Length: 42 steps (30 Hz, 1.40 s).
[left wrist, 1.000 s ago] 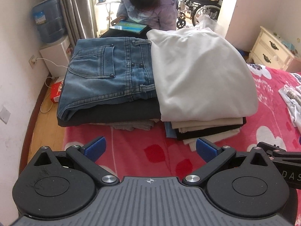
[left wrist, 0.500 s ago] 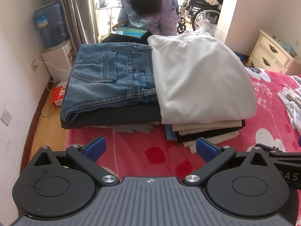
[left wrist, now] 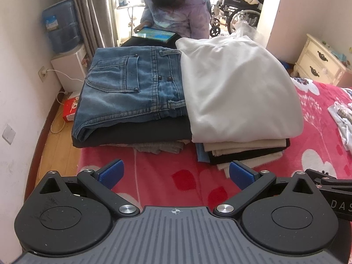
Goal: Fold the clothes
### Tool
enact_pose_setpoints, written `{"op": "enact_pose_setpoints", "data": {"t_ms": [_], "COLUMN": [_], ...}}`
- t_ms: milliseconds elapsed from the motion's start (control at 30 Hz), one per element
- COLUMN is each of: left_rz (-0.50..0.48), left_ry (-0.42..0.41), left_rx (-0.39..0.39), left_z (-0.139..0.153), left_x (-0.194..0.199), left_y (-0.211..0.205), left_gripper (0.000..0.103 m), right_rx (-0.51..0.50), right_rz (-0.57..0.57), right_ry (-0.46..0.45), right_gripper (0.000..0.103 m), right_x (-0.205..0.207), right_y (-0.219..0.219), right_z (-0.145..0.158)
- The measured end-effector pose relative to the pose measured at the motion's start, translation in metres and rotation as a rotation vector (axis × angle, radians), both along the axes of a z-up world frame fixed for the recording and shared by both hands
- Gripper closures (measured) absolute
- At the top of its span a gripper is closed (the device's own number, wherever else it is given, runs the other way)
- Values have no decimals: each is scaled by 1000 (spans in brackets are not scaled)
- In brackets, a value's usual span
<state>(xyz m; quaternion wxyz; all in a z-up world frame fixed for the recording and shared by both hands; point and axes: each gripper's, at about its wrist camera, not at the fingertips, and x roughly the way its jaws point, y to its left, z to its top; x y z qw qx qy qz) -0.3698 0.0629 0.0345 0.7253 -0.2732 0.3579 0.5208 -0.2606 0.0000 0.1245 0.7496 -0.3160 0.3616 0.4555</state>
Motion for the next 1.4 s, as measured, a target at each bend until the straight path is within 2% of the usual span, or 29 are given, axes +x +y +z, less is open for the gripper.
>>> {"op": "enact_pose_setpoints", "data": {"t_ms": [1033,1400], "left_rz": [-1,2], "left_ry": [22,43], "left_rx": [-25,-26], "left_z": [-9,-14], "left_x": [12,20], "left_y": [-1,0], "left_gripper": [0,0], "right_rx": [-21,-9], "right_rz": [-6,-26], "right_ry": [7,47], "right_gripper": [0,0], "right_x": [6,19], "right_y": [2,-1], "right_z": [-9,-14]}}
